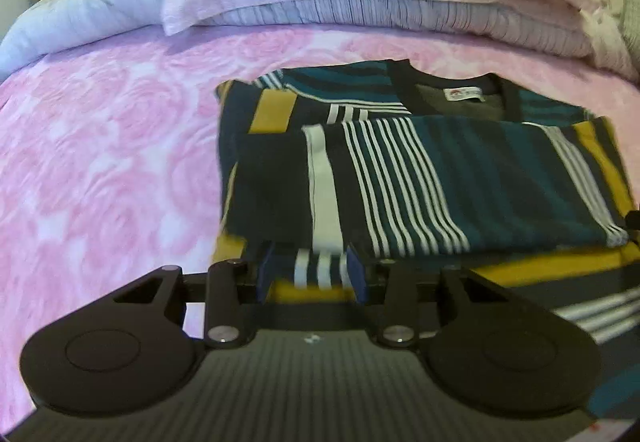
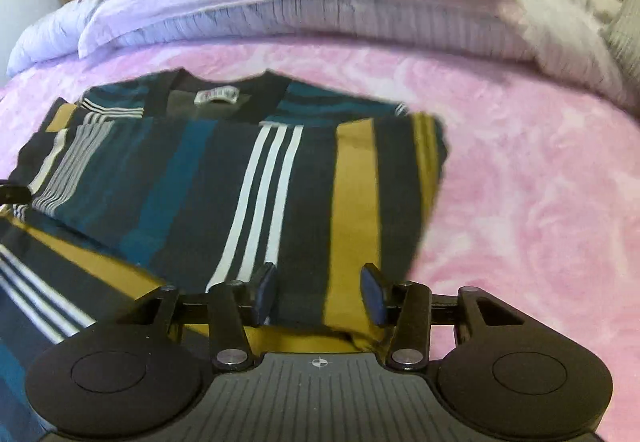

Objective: Fold large clothes
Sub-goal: 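Move both grippers to the sweater hem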

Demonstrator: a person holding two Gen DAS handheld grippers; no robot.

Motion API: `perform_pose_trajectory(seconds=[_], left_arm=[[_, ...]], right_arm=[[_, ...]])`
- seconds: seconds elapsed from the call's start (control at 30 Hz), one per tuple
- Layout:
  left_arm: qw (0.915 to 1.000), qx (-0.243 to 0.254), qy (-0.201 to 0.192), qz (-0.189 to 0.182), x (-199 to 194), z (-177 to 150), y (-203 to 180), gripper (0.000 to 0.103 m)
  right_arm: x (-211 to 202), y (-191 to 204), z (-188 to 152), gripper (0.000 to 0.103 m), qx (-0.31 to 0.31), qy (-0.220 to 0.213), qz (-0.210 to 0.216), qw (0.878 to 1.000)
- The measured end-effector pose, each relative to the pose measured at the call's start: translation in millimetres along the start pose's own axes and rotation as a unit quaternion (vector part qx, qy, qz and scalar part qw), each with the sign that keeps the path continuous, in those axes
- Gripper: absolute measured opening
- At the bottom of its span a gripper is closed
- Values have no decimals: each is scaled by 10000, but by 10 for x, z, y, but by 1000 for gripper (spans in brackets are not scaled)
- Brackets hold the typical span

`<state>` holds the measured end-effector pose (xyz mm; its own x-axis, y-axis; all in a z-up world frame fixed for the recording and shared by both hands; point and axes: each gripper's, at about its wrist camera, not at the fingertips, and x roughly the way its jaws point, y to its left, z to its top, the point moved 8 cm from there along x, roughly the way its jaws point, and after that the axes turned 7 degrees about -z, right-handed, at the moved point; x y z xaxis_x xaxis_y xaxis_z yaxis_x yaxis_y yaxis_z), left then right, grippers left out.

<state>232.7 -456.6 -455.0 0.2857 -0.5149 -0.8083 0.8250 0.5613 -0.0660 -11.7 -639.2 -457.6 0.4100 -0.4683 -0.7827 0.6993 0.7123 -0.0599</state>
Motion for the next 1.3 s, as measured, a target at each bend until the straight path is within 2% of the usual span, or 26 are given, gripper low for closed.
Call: perform_pose_trajectory(seconds=[0.1, 0.27, 0.33, 0.43, 0.5, 0.57, 0.63, 0.7, 0.77, 0.8, 0.87, 1.03, 1.13, 1.3], left_arm=[[9998, -160, 124, -55, -325, -358, -71, 35], [9968, -188, 763, -135, -704, -1228, -179, 35], [9963, -98, 836, -178, -887, -1513, -196, 35], [9952, 51, 951, -209, -1179, -1903, -141, 36], [9945, 35, 1015, -261, -1378, -2152, -57, 36], [9934, 73, 1099, -332, -1558, -2382, 7, 36], [9931, 176, 1080, -423, -1732, -2545, 58, 36], [9911, 320, 1206, -465, -1852, -2688, 100, 36], [9900, 479, 1243, -458, -1979, -2767, 121, 36], [9888, 520, 1330, -444, -2035, -2805, 135, 36], [9887, 493, 1318, -521, -2175, -2820, 160, 36], [9899, 131, 1153, -818, -2381, -2676, 330, 37], [9890, -205, 1084, -982, -2281, -2578, 439, 38], [9825, -782, 1070, -1311, -2016, -2474, 607, 40]], right_arm=[[-301, 40, -251, 43, -30, 98, 139, 9999], [-648, 242, -907, 43, -166, 489, 326, 9981], [-826, 312, -1292, 43, -250, 771, 271, 9963], [-1186, 376, -1777, 43, -489, 795, 212, 9954], [-1459, 393, -2129, 43, -471, 966, 190, 9940], [-1704, 411, -2370, 43, -379, 939, 107, 9948], [-1870, 455, -2589, 43, -261, 1141, 31, 9931], [-2047, 515, -2716, 43, -234, 1046, -193, 9941], [-2086, 544, -2886, 43, -120, 1495, -334, 9881], [-2143, 531, -2956, 43, 138, 1594, -422, 9862], [-2249, 523, -3015, 43, 624, 1672, -325, 9834], [-2466, 403, -2864, 43, 1614, 1466, -239, 9756], [-2518, 265, -2751, 45, 1926, 1237, -108, 9734], [-2329, 33, -2552, 49, 2252, 934, 94, 9698]])
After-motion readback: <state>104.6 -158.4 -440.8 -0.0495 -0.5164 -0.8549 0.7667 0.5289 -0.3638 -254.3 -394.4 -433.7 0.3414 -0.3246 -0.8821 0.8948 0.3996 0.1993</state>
